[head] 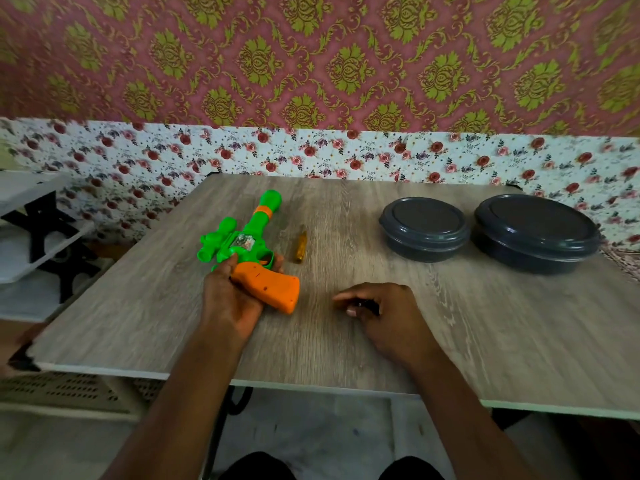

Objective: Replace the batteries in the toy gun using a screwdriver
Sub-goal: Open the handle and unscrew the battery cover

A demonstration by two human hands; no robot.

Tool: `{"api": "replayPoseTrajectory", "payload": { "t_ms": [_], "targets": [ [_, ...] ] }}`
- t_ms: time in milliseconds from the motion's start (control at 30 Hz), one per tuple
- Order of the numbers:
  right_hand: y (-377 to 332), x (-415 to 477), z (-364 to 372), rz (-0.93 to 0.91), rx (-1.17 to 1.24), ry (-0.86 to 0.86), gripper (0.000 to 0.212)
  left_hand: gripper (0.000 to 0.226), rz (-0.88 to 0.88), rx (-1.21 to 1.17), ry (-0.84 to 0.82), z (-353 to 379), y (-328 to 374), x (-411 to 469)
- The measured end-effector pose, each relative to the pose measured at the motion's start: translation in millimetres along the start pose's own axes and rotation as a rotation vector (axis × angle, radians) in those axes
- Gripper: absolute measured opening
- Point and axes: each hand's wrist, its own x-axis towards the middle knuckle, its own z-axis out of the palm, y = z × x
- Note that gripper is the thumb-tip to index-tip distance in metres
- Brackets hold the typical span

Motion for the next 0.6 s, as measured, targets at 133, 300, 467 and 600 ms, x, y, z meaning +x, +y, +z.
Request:
{"api": "replayPoseTrajectory", "payload": {
  "t_ms": [133,300,467,600],
  "targets": [
    [-0.6,-1.3,-0.4,0.039,0.066,0.011,0.035,0.038,-0.004,-0.002,-0.012,-0.6,-0.2,-1.4],
    [-1.6,-1.2,-0.7,0.049,0.077,0.011,0.037,0.023,-0.016,0.003,-0.012,-2.3,-0.1,0.8],
    [0.0,-0.5,-2.1,0.051,0.110,-0.001,0.038,0.027,-0.006,-0.009,-0.003,-1.9,-1.0,1.4],
    [-2.4,-0.3,-4.0,0.028,0.124,0.060,0.030,0.026,-0.008,-0.004,0.014,-1.4,-1.0,1.1]
  ]
}}
